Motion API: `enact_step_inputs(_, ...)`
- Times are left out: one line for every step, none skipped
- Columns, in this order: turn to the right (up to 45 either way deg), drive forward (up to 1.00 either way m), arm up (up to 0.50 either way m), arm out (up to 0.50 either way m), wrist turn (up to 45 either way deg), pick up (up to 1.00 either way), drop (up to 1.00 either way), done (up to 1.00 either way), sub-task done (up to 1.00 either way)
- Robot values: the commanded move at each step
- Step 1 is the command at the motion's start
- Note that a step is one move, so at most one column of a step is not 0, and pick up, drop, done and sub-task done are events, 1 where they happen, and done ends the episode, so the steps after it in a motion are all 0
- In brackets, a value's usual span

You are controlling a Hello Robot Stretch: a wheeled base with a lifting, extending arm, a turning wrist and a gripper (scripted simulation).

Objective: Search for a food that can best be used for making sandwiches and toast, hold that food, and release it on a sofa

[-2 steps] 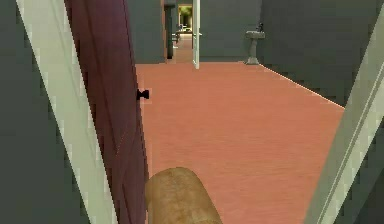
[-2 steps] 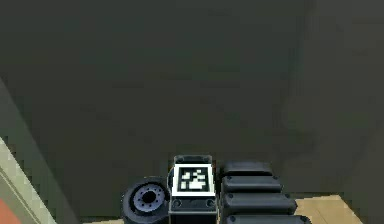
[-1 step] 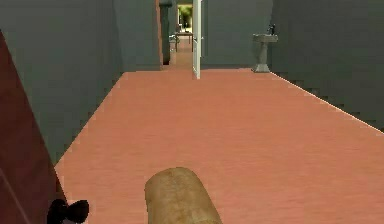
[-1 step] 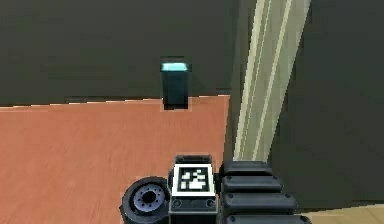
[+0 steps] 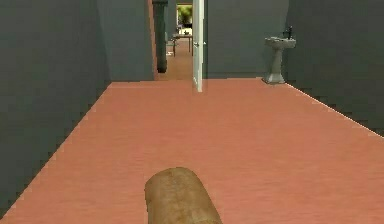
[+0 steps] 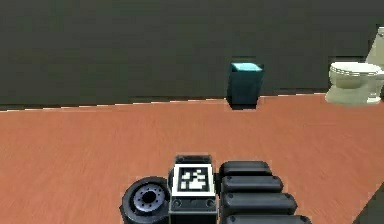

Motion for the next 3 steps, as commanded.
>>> enact_step_inputs(0.0, 1.0, 0.0, 0.0, 0.0, 0.0, 0.0, 0.0, 0.0)
enact_step_inputs(-3.0, 0.0, 0.0, 0.0, 0.0, 0.0, 0.0, 0.0, 0.0)
enact_step_inputs(-3.0, 0.0, 0.0, 0.0, 0.0, 0.0, 0.0, 0.0, 0.0)
